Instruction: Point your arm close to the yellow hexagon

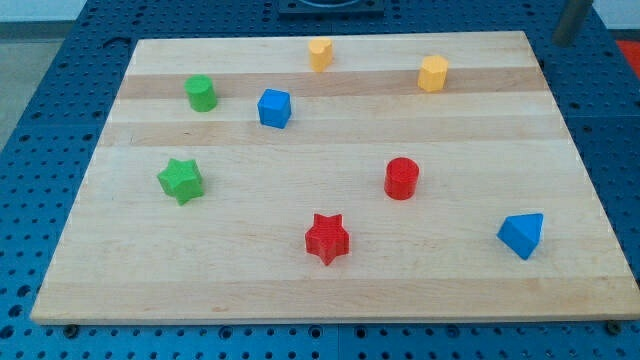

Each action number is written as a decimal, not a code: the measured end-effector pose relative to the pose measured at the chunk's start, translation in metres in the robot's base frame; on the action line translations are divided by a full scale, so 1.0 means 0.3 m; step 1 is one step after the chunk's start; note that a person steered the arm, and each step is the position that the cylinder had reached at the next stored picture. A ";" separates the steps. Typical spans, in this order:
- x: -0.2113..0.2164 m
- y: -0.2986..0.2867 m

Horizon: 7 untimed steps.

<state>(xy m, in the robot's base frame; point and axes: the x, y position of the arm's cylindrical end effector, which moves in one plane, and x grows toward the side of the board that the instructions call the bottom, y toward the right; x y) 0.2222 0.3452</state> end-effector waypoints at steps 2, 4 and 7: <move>0.203 -0.001; 0.302 -0.118; 0.325 -0.380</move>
<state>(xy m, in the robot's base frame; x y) 0.3197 0.2312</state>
